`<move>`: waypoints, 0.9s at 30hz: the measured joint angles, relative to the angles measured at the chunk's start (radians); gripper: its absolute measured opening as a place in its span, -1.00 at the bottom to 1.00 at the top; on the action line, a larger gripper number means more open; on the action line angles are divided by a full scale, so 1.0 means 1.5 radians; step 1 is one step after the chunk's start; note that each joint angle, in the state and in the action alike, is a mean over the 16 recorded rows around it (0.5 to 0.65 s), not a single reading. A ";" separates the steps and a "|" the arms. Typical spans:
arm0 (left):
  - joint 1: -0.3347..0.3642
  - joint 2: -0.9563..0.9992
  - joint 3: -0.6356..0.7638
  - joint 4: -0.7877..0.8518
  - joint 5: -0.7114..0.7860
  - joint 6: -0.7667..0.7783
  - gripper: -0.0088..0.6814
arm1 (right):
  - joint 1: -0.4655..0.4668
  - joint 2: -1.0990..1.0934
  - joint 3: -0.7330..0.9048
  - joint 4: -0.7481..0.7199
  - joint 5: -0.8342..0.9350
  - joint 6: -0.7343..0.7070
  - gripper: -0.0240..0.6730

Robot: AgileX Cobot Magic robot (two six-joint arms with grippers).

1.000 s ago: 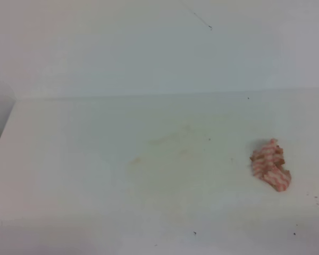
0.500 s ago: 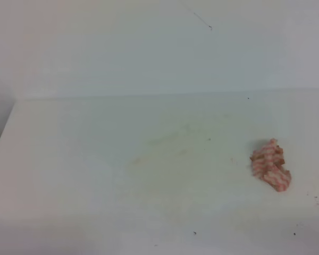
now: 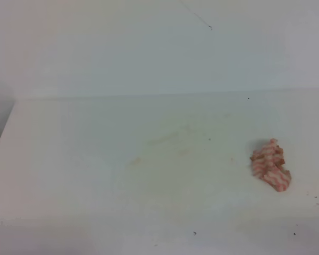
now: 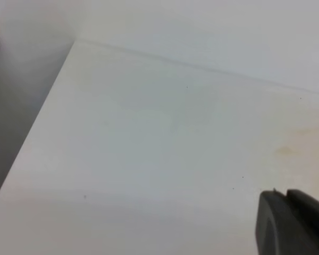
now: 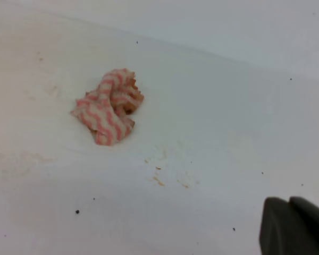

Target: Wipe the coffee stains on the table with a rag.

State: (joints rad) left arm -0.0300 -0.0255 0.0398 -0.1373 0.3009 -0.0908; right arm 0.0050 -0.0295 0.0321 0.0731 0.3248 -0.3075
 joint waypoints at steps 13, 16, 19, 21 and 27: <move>0.000 0.000 0.002 0.000 -0.001 0.000 -0.98 | 0.000 0.001 0.000 0.000 0.000 0.000 -0.94; 0.000 0.000 0.002 0.000 -0.001 0.000 -0.98 | 0.000 0.002 -0.001 0.000 0.001 0.000 -0.94; 0.000 0.000 0.002 0.000 -0.001 0.000 -0.98 | 0.000 0.002 -0.001 0.000 0.001 0.000 -0.94; 0.000 0.000 0.002 0.000 -0.001 0.000 -0.98 | 0.000 0.002 -0.001 0.000 0.001 0.000 -0.94; 0.000 0.001 0.000 0.000 0.000 0.000 -0.98 | 0.000 0.002 -0.001 0.000 0.001 0.000 -0.94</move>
State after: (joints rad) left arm -0.0300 -0.0238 0.0397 -0.1373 0.3010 -0.0908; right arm 0.0050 -0.0265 0.0302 0.0728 0.3259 -0.3076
